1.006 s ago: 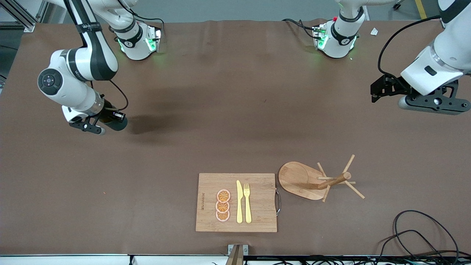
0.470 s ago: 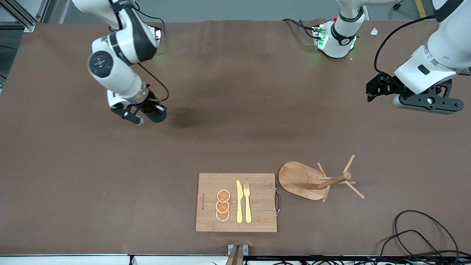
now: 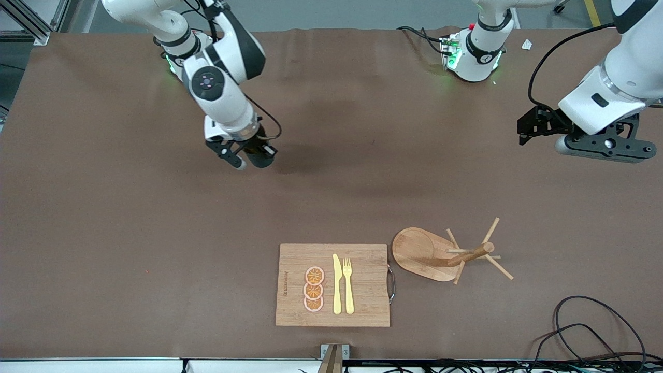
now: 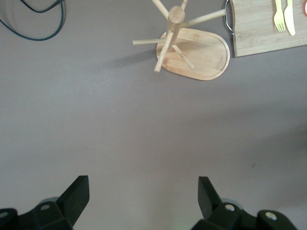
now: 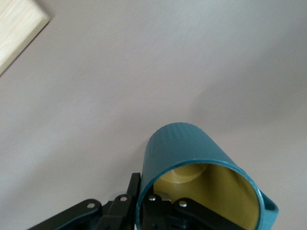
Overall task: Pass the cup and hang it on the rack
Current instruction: 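Carry the mug toward the table middle while the left gripper approaches, then grasp the mug handle with the left gripper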
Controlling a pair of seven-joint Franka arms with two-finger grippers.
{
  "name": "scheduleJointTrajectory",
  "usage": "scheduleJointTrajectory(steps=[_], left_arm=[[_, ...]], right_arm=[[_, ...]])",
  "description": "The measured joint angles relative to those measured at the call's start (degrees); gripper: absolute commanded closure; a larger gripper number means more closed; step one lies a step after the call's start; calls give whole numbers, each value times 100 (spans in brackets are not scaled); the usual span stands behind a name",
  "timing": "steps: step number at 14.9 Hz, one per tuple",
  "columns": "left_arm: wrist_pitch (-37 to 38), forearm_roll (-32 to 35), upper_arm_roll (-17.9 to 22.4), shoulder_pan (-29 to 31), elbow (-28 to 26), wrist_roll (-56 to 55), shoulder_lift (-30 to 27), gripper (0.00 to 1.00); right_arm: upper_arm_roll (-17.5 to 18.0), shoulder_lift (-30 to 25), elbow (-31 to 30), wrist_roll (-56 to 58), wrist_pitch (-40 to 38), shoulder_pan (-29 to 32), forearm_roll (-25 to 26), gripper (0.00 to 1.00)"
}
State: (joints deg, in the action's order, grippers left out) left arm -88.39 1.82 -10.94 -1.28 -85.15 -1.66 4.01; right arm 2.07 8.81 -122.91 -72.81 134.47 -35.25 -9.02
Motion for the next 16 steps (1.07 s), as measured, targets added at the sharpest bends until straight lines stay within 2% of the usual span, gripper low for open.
scheduleJointTrajectory(steps=[4, 7, 12, 16], left_arm=[[0, 0, 5, -15, 44, -1, 5, 0], [0, -1, -24, -82, 37, -440, 128, 0], [-180, -2, -76, -381, 38, -1531, 429, 0], [-405, -2, -83, -530, 38, -1916, 535, 0]], right_arm=[[-2, 949, 1007, -1249, -13, -716, 1, 100], [-13, 1577, 1465, -1450, 8, -957, 2, 100], [-17, 1861, 2055, -1889, -67, -1161, 0, 100], [-16, 2114, 2787, -1773, -558, -1438, 2, 100]])
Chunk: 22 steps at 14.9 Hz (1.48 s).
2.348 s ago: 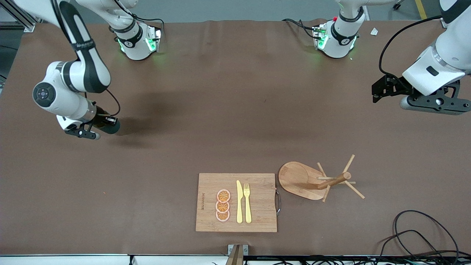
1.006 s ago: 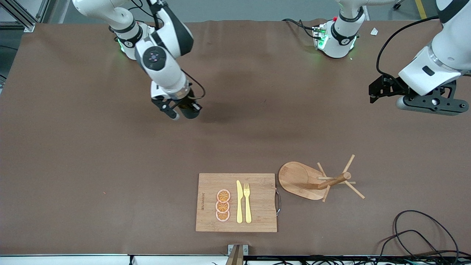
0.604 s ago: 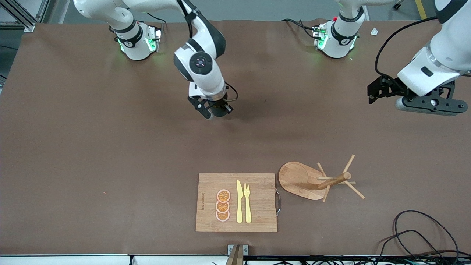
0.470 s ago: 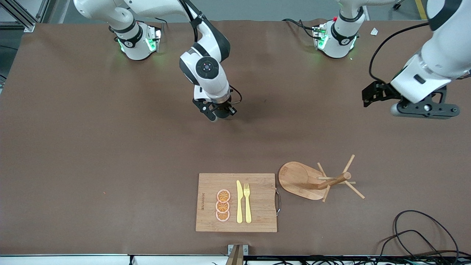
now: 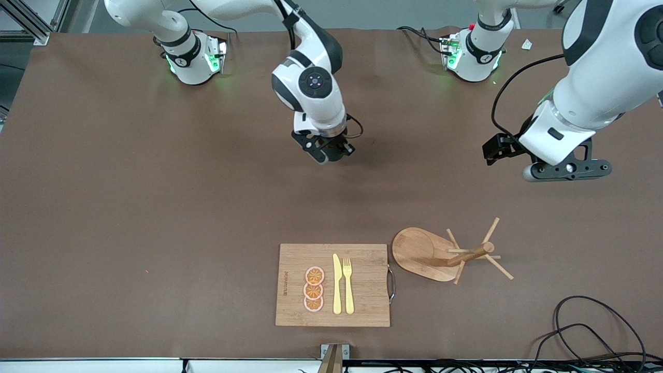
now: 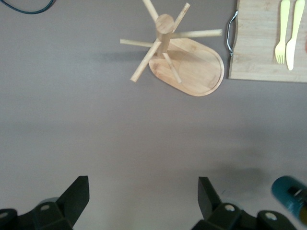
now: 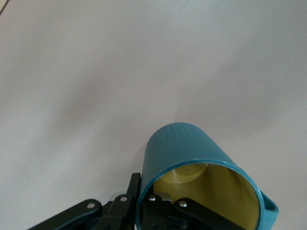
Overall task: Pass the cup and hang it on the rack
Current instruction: 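Grasp the mug handle with the left gripper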
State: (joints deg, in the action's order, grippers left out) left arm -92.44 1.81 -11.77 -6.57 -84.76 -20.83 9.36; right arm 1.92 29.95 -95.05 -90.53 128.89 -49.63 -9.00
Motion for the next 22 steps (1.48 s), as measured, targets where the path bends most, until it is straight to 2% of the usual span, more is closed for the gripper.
scheduleJointTrajectory(steps=[3, 5, 17, 18, 20, 22], left_arm=[[-156, 0, -10, -372, 0, -595, 91, 0], [-242, 0, -12, -581, 0, -920, 142, 0], [-303, 0, 2, -655, 6, -1207, 224, 0], [-325, 0, 1, -655, 7, -1212, 224, 0], [-390, 0, 1, -655, 7, -1216, 224, 0], [-410, 0, 2, -655, 7, -1246, 224, 0]], right_arm=[[3, 419, 652, 23, -341, -290, 0, 100], [-3, 638, 875, -10, -374, -515, 1, 100], [-105, 1146, 962, -11, -89, -599, 130, 100], [-104, 1157, 964, -12, -49, -605, 130, 94], [-104, 1176, 967, -12, -24, -607, 131, 54], [-104, 1191, 976, -13, -2, -607, 131, 29]])
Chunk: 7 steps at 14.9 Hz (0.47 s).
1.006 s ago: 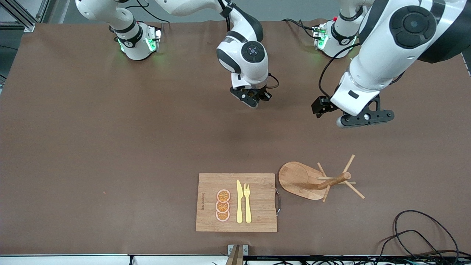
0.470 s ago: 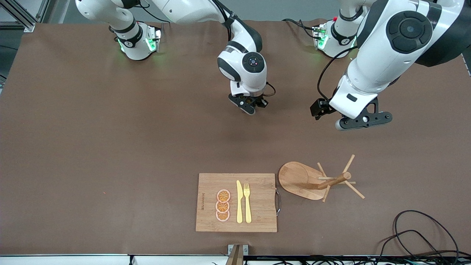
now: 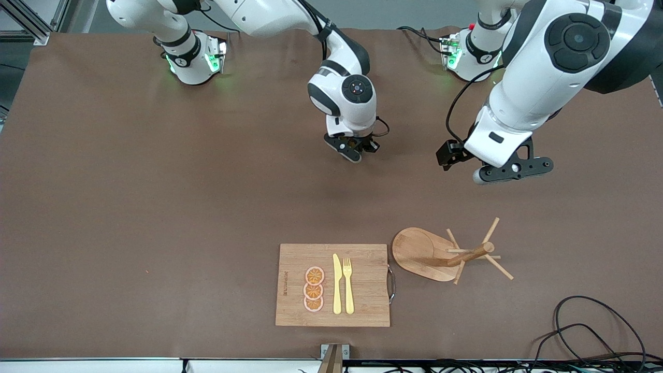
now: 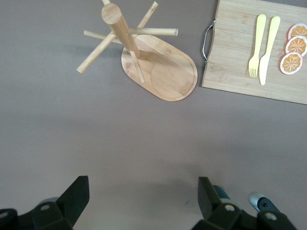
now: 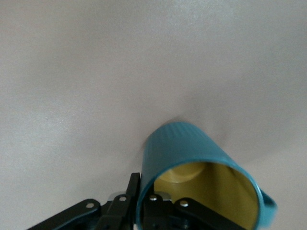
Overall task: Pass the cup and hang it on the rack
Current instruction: 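Grasp the mug handle with the left gripper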
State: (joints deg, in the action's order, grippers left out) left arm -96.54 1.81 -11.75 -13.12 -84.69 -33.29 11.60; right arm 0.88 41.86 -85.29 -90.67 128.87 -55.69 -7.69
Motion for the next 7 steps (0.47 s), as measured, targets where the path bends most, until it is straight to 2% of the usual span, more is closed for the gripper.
scheduleJointTrajectory(steps=[1, 3, 7], left_arm=[[-2, 0, 1, 1, 0, -59, 0, 0], [-7, 0, 3, 4, 1, -137, 0, 0], [-16, 0, -1, 3, 25, -287, -1, 0]], right_arm=[[0, 3, 6, 0, 5, 0, 4, 13], [-1, 4, 16, 0, 9, 0, 56, 0], [-14, -37, 157, -2, -13, 18, 224, 0]])
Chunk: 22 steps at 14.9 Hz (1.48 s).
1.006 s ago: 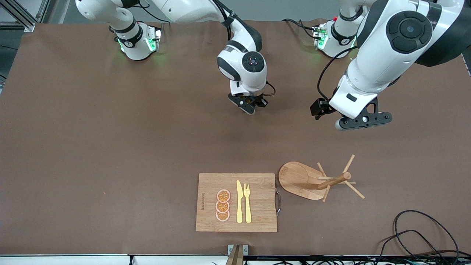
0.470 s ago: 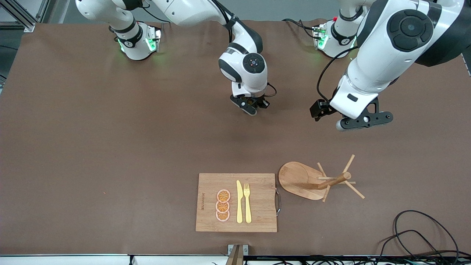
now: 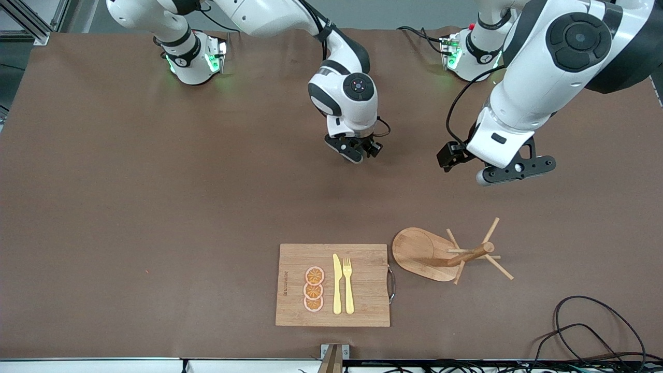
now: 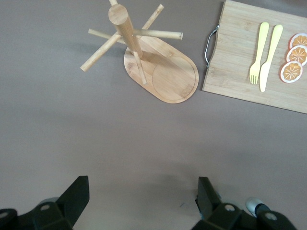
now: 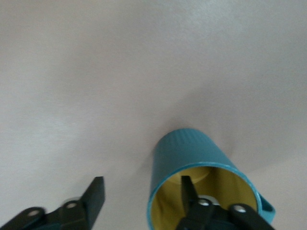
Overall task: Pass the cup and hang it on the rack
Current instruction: 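Grasp the mug handle with the left gripper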
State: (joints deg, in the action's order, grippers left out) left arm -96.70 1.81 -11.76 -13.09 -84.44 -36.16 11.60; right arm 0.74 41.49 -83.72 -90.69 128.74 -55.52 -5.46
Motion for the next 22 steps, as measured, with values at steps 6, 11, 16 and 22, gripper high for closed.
scheduleJointTrajectory(steps=[6, 11, 16, 22], left_arm=[[0, 62, -22, -323, 36, -508, -9, 0], [0, 752, -43, -1093, 28, -1542, 1, 0], [-86, 1549, -58, -2179, -5, -3057, 272, 0], [-112, 2561, -61, -3372, -49, -5325, 831, 0]], right_arm=[[-59, -920, 138, 733, -1408, 441, 10, 0], [-94, -1941, -193, 2619, -2217, 1340, 281, 0], [-118, -2890, -641, 4727, -2931, 2449, 492, 0], [-137, -3517, -741, 7904, -3457, 4217, 629, 0]])
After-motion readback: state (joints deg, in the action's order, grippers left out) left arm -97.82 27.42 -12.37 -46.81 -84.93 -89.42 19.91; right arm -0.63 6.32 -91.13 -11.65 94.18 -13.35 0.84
